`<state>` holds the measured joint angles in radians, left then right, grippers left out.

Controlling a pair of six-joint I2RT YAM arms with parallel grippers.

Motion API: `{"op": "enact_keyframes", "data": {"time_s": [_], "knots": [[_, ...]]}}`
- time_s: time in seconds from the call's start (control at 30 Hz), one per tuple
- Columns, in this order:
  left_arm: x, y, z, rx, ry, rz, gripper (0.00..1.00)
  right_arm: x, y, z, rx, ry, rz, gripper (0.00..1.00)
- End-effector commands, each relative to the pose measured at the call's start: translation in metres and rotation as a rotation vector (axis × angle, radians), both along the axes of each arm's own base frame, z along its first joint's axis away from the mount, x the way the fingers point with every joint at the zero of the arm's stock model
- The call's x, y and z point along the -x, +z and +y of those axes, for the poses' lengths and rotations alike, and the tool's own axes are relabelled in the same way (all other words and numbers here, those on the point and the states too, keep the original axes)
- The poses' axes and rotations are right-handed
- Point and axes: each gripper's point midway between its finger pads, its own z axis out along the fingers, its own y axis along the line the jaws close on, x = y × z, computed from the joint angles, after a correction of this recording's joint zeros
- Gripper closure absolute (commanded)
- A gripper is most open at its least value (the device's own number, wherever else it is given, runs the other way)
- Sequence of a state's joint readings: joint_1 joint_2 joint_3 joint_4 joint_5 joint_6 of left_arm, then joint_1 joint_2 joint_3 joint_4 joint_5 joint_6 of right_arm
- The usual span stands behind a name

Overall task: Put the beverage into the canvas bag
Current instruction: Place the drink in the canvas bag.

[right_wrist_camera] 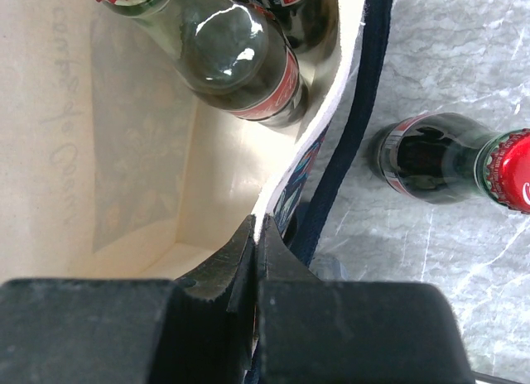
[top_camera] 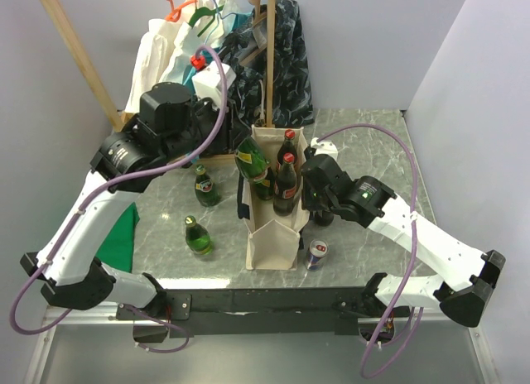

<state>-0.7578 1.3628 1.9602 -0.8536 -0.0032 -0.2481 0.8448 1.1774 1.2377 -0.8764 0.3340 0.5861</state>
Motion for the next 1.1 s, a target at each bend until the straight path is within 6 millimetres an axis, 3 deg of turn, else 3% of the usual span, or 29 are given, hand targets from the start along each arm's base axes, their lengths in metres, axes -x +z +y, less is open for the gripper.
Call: {"op": "enact_keyframes", "data": {"time_s": [0.0,0.17,0.5,0.87,1.07], "knots": [[0.003,0.074,-0.009,0.194,-0.045,-0.19,0.99,-0.004,0.001,0.001,0.003,-0.011,-0.02,1.0],[0.002,0.061,-0.019,0.196,-0.074,-0.153,0.99,-0.003,-0.001,0.0,0.008,-0.011,-0.016,1.0],[-0.006,0.006,-0.03,0.14,-0.057,-0.047,0.99,-0.004,-0.002,0.0,0.014,-0.012,-0.015,1.0],[-0.018,-0.027,-0.031,0.133,0.02,-0.012,0.99,-0.005,0.0,0.001,0.021,-0.006,-0.016,1.0],[-0.03,-0.033,-0.023,0.118,0.112,-0.024,0.99,-0.004,-0.001,0.0,0.017,-0.009,-0.015,1.0]]}}
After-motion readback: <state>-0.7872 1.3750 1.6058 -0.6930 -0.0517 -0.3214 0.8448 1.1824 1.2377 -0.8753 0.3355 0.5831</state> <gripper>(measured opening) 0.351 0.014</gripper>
